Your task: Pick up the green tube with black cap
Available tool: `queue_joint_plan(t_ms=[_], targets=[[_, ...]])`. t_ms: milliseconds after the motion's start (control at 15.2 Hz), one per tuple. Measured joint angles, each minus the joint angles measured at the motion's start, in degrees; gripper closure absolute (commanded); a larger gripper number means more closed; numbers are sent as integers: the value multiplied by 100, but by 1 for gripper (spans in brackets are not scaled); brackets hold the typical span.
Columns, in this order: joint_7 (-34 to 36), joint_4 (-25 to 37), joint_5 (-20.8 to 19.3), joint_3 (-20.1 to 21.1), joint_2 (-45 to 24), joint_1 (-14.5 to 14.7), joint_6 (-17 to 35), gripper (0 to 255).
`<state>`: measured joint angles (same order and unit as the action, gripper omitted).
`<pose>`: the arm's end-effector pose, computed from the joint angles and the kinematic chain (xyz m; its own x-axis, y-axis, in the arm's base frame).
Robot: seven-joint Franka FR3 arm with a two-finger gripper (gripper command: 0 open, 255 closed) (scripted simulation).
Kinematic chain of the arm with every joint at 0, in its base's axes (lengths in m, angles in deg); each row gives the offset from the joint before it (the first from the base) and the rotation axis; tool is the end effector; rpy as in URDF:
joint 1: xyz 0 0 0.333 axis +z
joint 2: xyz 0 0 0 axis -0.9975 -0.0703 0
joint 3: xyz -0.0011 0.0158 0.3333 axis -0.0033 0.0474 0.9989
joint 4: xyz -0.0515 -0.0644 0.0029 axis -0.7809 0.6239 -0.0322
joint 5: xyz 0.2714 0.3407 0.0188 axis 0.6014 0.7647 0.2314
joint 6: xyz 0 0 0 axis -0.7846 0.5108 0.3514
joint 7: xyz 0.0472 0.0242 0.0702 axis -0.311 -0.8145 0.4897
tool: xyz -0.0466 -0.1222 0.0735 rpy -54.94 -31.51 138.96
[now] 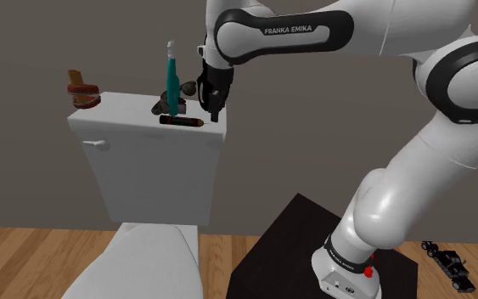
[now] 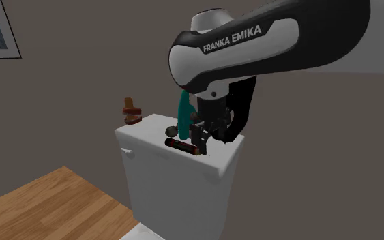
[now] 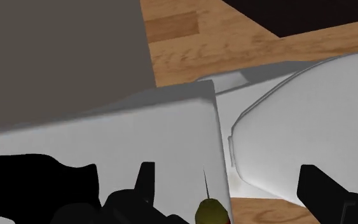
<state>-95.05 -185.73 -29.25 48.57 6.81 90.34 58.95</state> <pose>0.5515 0.0890 0.5262 0.8679 0.4966 0.0125 0.4908 -0.8611 0.1328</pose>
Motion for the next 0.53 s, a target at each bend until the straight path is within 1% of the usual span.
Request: queue_joint_plan(t_ms=[198,528], targets=[[-218,665,3,165,-572,127,40,0],[-574,1757,-263,310,-1590,241,21,0]])
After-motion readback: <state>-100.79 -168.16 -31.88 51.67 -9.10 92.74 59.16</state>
